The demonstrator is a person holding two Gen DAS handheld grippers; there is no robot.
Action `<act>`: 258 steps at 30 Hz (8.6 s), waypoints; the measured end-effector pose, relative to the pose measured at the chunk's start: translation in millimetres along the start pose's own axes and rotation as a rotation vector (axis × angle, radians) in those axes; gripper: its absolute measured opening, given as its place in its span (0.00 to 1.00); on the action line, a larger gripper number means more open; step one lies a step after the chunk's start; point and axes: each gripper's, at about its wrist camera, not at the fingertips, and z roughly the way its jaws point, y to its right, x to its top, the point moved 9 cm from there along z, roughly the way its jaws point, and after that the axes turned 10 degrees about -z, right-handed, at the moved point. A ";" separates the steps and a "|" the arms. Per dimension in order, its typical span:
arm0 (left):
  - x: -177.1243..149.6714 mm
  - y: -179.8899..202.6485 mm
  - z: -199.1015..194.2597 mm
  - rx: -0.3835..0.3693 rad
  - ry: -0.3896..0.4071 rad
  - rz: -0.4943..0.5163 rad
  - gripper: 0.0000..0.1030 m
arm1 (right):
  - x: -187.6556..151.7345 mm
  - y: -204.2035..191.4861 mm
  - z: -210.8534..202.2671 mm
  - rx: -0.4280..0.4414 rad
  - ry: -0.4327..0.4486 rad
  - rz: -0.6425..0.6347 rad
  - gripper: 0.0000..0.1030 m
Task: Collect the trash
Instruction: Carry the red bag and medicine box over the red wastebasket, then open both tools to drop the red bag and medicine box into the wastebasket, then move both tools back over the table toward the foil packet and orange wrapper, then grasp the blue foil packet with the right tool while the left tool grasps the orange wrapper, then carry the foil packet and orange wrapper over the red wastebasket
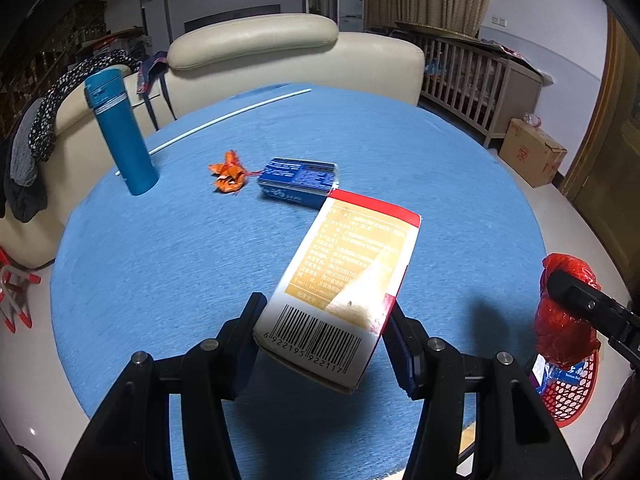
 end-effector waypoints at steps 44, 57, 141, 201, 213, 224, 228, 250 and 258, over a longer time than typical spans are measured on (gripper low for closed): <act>-68.7 230.7 -6.0 -0.291 -0.082 0.439 0.57 | -91.2 208.4 -96.9 -0.309 -0.055 0.290 0.41; -78.5 247.6 7.6 -0.293 -0.122 0.479 0.57 | -125.0 212.7 -89.8 -0.287 -0.128 0.324 0.41; -12.2 5.2 71.7 -0.173 -0.186 -0.081 0.68 | -32.6 77.3 23.8 -0.192 -0.291 -0.034 0.72; 129.1 -135.8 170.5 0.065 -0.127 -0.233 0.28 | 72.3 -95.8 218.2 0.134 -0.370 -0.437 0.65; 78.5 -148.4 104.9 0.064 -0.077 -0.274 0.28 | 39.5 -103.0 177.4 0.068 -0.333 -0.351 0.65; 54.2 -140.3 76.7 0.040 -0.054 -0.275 0.28 | 13.9 -112.3 153.3 0.063 -0.306 -0.311 0.65; 52.0 -138.8 73.2 0.039 -0.050 -0.271 0.28 | 10.4 -113.8 147.8 0.067 -0.296 -0.303 0.65; 48.4 -119.0 65.6 0.019 -0.041 -0.231 0.28 | 10.5 -104.1 120.0 0.057 -0.242 -0.255 0.65; 46.5 -105.0 65.8 0.006 -0.050 -0.202 0.28 | 9.9 -97.6 112.0 0.049 -0.223 -0.240 0.65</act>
